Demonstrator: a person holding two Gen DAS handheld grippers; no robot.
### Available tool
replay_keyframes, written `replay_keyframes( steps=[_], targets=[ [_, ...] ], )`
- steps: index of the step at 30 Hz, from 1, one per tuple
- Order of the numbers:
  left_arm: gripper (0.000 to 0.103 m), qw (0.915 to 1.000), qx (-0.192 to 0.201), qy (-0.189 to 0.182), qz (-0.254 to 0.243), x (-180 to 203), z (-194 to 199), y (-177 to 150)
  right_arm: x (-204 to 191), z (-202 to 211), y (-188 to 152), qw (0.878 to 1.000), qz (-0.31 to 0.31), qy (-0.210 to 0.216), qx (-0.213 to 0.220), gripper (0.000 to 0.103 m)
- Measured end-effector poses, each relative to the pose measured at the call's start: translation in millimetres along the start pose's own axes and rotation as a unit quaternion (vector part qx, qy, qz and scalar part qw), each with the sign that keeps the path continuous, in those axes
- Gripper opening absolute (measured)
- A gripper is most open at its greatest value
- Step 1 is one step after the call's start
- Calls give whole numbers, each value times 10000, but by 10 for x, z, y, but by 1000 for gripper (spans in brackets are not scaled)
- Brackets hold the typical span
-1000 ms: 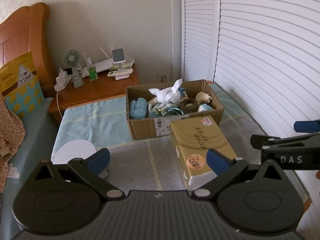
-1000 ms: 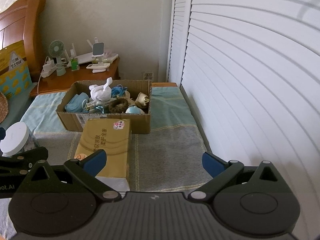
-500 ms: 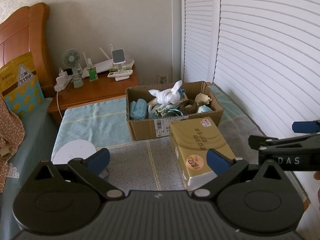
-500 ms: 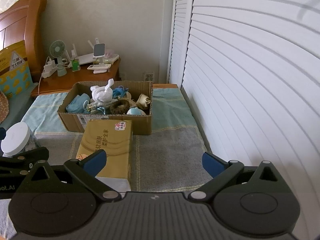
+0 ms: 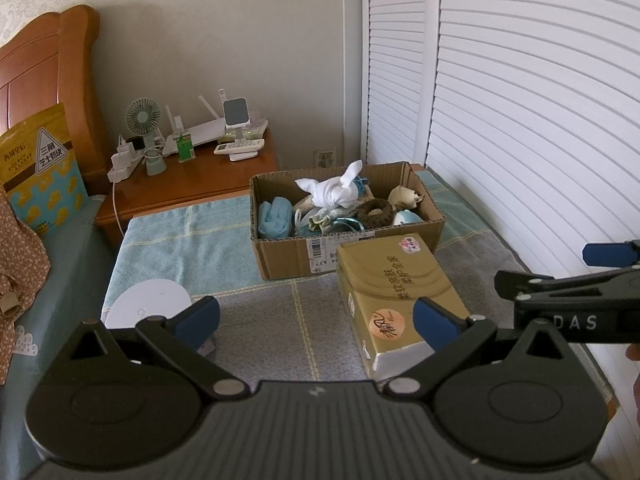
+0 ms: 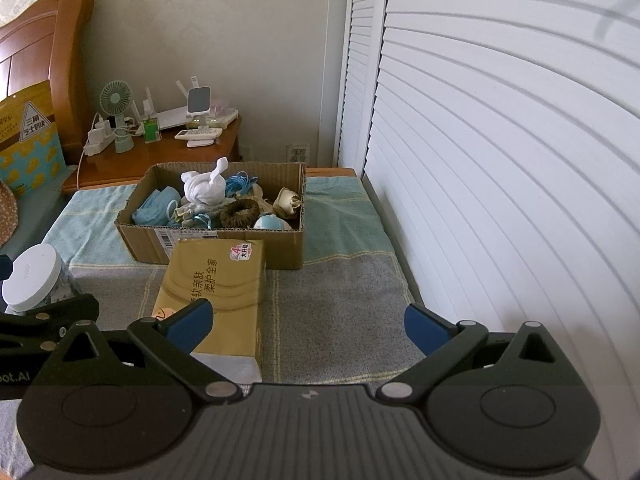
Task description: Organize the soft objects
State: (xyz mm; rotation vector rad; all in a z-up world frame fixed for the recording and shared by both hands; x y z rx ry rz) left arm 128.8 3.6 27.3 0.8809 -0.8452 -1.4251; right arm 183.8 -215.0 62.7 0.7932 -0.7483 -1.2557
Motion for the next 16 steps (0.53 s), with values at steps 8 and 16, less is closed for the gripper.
replay_keyframes(
  steps=[8,16],
  targets=[
    [102,10000,3,-7,-4,11,9,5,3,1,-1,10000,3,13,2,103],
    [102,10000,-1,-22,10,40,9,11,2,2,1,10000,7,10,3,103]
  ],
)
Point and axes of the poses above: each gripper's, at about its wrist camera, not at the fingertips, and z roughly against the way its jaws point, x to its right, y to its top, the point moved 4 cm from there along -z, roughly the way its jaws point, and after that the axes turned 14 degrees about x, right-handed, at the moved point
